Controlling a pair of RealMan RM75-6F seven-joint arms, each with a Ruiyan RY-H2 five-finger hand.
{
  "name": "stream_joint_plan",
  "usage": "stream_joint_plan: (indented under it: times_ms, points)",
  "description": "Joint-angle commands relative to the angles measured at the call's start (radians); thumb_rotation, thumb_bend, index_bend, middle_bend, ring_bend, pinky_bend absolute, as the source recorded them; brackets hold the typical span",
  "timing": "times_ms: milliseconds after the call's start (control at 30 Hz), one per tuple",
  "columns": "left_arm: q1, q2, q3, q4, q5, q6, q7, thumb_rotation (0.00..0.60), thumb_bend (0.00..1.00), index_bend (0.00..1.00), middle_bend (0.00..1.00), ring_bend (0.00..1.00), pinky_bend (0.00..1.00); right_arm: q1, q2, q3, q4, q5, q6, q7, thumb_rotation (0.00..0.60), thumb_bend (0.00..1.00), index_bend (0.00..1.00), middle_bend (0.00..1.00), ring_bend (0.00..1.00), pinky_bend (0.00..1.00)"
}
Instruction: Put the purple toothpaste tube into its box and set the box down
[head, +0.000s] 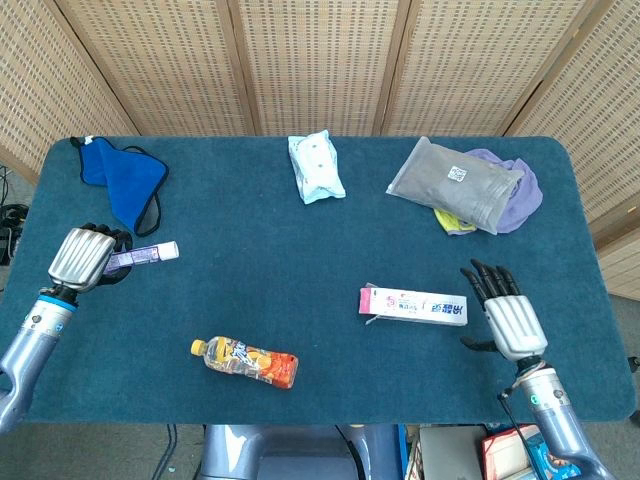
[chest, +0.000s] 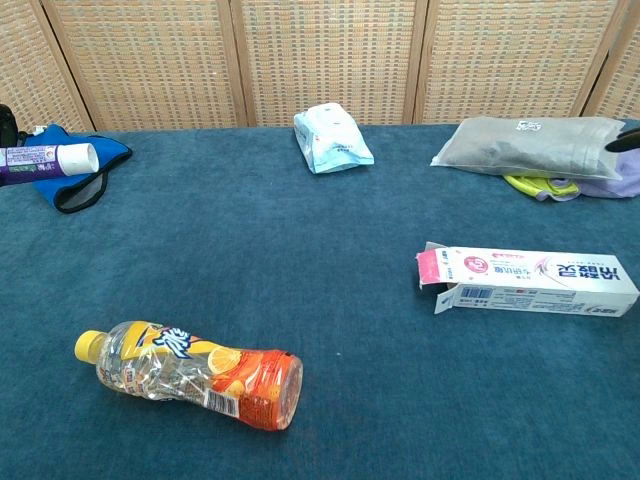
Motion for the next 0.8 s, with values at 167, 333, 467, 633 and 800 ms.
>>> stream_joint_plan:
  times_ms: [167, 333, 467, 633, 800]
  points:
    - [0.0, 0.008, 0.001, -0.014, 0.009, 0.002, 0.007, 0.6, 0.35, 0.75, 0.59, 0.47, 0.46, 0.13, -0.062, 0.056, -0.004, 0.172, -0.185, -0.06, 0.6, 0.09, 0.05, 0.0, 0.0, 0.0]
    - [0.0, 0.014, -0.001, -0.017, 0.015, 0.006, 0.004, 0.6, 0.35, 0.75, 0.59, 0.47, 0.46, 0.177, -0.104, 0.065, 0.023, 0.257, -0.238, -0.114, 0.6, 0.09, 0.06, 0.0, 0.0, 0.0]
    - [0.001, 0.017, 0.001, -0.016, 0.021, 0.008, 0.001, 0.6, 0.35, 0.75, 0.59, 0.47, 0.46, 0.194, -0.128, 0.063, 0.038, 0.292, -0.25, -0.138, 0.6, 0.1, 0.08, 0.0, 0.0, 0.0]
    - [0.0, 0.013, 0.003, -0.011, 0.022, 0.002, -0.002, 0.6, 0.35, 0.75, 0.59, 0.47, 0.46, 0.208, -0.164, 0.055, 0.061, 0.324, -0.253, -0.15, 0.6, 0.1, 0.11, 0.0, 0.0, 0.0]
    - [-0.001, 0.006, 0.005, -0.01, 0.024, -0.002, 0.004, 0.6, 0.35, 0.75, 0.59, 0.47, 0.46, 0.221, -0.196, 0.05, 0.092, 0.341, -0.259, -0.144, 0.6, 0.1, 0.14, 0.0, 0.0, 0.0]
